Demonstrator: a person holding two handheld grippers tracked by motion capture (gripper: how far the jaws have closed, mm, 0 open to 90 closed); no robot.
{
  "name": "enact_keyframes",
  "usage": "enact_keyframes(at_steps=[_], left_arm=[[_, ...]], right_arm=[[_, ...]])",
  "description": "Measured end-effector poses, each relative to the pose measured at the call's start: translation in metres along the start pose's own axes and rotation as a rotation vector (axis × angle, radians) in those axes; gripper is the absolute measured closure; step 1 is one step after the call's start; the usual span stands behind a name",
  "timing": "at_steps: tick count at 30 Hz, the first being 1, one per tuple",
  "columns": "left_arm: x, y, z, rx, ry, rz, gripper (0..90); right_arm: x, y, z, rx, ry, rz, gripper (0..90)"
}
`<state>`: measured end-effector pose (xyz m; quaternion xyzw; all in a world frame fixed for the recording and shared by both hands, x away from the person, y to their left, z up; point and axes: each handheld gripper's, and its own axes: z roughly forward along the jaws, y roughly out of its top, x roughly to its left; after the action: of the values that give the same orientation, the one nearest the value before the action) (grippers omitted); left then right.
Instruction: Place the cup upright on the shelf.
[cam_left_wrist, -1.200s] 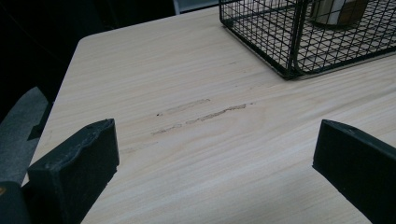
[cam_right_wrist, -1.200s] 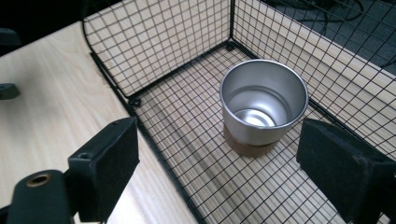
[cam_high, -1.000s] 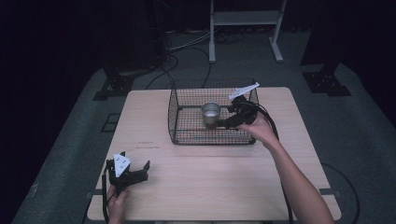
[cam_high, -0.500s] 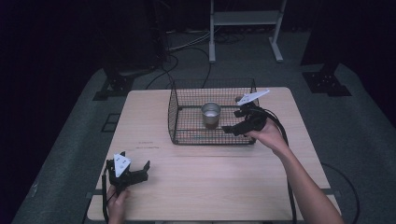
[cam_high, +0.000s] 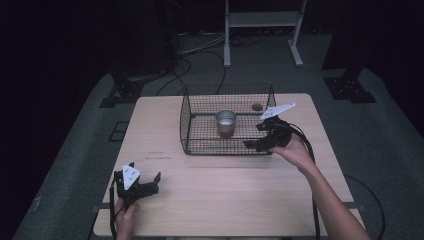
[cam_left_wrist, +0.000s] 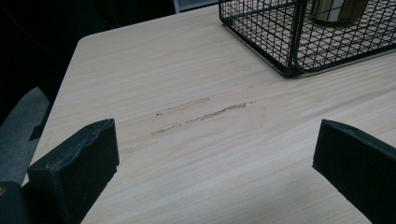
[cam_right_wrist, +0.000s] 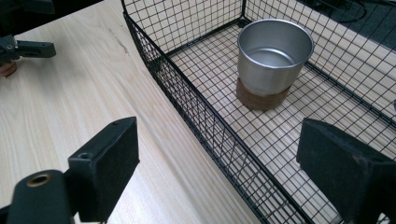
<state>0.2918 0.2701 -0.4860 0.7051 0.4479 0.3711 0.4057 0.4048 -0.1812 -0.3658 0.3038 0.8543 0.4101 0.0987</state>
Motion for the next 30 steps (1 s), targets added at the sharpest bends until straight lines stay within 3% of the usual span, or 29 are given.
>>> enact_keyframes(at_steps=[8,30], left_arm=[[0.000,0.000,0.000,0.002,0.000,0.006,0.0],[-0.001,0.000,0.000,0.006,0.002,0.007,0.0]], right_arm=[[0.005,-0.013,-0.004,-0.010,0.001,-0.007,12.2],[0.008,-0.061,-0.022,-0.048,-0.009,0.050,12.2]])
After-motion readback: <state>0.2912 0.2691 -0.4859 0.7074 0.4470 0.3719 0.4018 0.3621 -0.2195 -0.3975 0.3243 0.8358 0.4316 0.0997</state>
